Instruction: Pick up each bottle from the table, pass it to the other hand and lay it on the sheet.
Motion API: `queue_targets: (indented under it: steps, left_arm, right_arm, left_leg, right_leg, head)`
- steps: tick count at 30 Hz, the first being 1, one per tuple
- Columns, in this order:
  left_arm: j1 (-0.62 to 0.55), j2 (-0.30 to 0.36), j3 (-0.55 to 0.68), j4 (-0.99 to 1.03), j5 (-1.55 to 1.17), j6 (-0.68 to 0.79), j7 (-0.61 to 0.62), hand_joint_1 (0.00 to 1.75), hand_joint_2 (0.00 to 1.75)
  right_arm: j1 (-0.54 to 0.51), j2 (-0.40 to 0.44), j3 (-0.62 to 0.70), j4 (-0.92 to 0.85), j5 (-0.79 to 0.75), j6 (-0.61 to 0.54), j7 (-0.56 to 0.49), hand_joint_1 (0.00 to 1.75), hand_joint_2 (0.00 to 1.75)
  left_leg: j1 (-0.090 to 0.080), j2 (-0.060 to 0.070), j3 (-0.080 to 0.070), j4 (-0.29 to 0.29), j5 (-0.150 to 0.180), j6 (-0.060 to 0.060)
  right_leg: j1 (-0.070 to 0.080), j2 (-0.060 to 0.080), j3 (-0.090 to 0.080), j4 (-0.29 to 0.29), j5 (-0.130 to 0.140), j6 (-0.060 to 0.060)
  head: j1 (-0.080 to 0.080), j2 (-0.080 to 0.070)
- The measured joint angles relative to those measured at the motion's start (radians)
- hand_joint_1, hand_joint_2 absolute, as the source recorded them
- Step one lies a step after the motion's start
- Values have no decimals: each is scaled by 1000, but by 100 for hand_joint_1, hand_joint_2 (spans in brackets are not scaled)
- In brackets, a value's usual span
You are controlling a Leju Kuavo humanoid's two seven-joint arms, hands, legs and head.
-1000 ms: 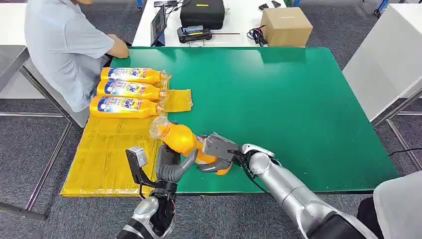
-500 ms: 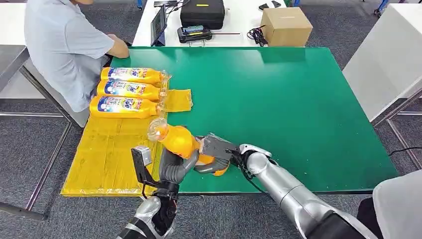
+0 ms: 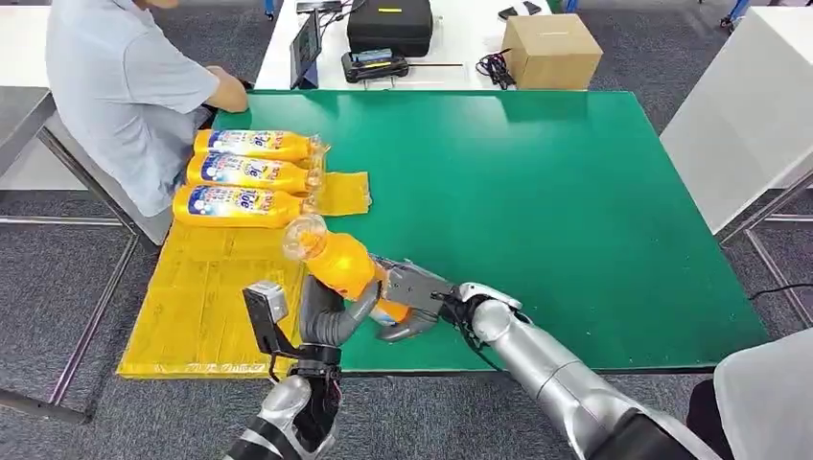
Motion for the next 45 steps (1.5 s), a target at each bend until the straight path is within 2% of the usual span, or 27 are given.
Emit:
queue_targets:
  steps: [8, 14, 16, 18, 21, 25, 27, 32, 38, 41, 42, 43, 44, 45]
  left_arm:
    - [15, 0, 8, -40, -26, 46, -24, 175, 175]
    - [54, 6, 34, -117, -196, 271, -102, 175, 175]
    - [63, 10, 65, -132, -487, 329, -66, 175, 175]
    - [73, -3, 141, -138, -910, 340, -57, 175, 175]
    - [75, -13, 267, -163, -1413, 346, -9, 175, 175]
    - [44, -16, 392, -163, -1754, 347, 122, 175, 175]
    - [13, 0, 401, -128, -1869, 347, 257, 175, 175]
    - [-76, 74, 386, 25, -1904, 347, 419, 175, 175]
    - [-136, 131, 363, 154, -1894, 347, 436, 175, 175]
    - [-179, 153, 335, 243, -1897, 347, 494, 175, 175]
    - [-190, 163, 327, 277, -1897, 347, 504, 155, 175]
    - [-201, 170, 321, 305, -1894, 347, 507, 61, 175]
    - [-216, 177, 315, 340, -1883, 342, 505, 10, 175]
    - [-227, 182, 312, 371, -1871, 331, 501, 26, 175]
  right_arm:
    - [34, -3, -8, 28, 14, -38, 1, 0, 175]
    - [143, -16, -98, 17, 64, -178, -2, 0, 175]
    - [204, -23, -157, -16, 98, -203, -16, 0, 175]
    - [247, -26, -209, -42, 121, -203, -29, 0, 175]
    - [264, -23, -258, -58, 143, -191, -41, 0, 175]
    - [263, -16, -302, -66, 148, -166, -60, 0, 175]
    - [262, -14, -315, -74, 148, -156, -68, 0, 175]
    - [261, -11, -333, -94, 130, -133, -77, 0, 175]
    - [263, -12, -341, -112, 124, -128, -79, 0, 175]
    - [269, -12, -349, -126, 119, -128, -79, 0, 175]
    - [271, -12, -352, -131, 119, -128, -79, 0, 175]
    - [275, -13, -356, -135, 118, -128, -79, 0, 175]
    - [280, -15, -359, -140, 118, -127, -79, 0, 175]
    - [285, -17, -362, -147, 118, -125, -79, 0, 175]
  left_leg:
    - [0, 0, 0, 0, 0, 0]
    - [0, -1, -1, 0, 0, 0]
    - [0, -1, -2, 0, 0, 0]
    - [0, -1, -2, 0, 0, 0]
    - [0, 1, -2, 0, 0, 0]
    - [0, 1, -1, 0, 1, -1]
    - [1, -1, -1, 0, 3, -2]
    - [1, 0, -1, 0, 3, -2]
    - [1, 0, -1, 0, 3, -2]
    - [0, -1, -2, 0, 3, -2]
    - [0, 0, -2, 0, 3, -2]
    - [0, 0, -2, 0, 3, -2]
    - [0, 0, -2, 0, 3, -2]
    - [0, 0, -2, 0, 3, -2]
  right_leg:
    - [0, 0, -1, 0, 0, 0]
    - [0, -1, -1, 0, 0, 0]
    - [0, -1, -1, 0, 0, 0]
    - [0, 0, -1, 0, 0, 0]
    - [0, 0, -2, 0, 0, 0]
    - [0, 0, -2, 0, 0, 0]
    - [0, 0, -1, 0, 0, 0]
    - [0, 0, -1, 1, 0, 0]
    - [0, 0, -2, 1, 0, 0]
    - [0, 0, -2, 1, 0, 0]
    - [0, 0, -3, 1, 0, 0]
    - [0, 0, -3, 1, 0, 0]
    - [0, 0, -3, 1, 0, 0]
    - [0, 0, -3, 1, 0, 0]
  head:
    - [0, 0]
    - [0, 0]
    - [0, 0]
    - [0, 0]
    - [0, 0]
    - [0, 0]
    - [0, 0]
    - [0, 0]
    - [0, 0]
    - [0, 0]
    - [0, 0]
    - [0, 0]
    - [0, 0]
    - [0, 0]
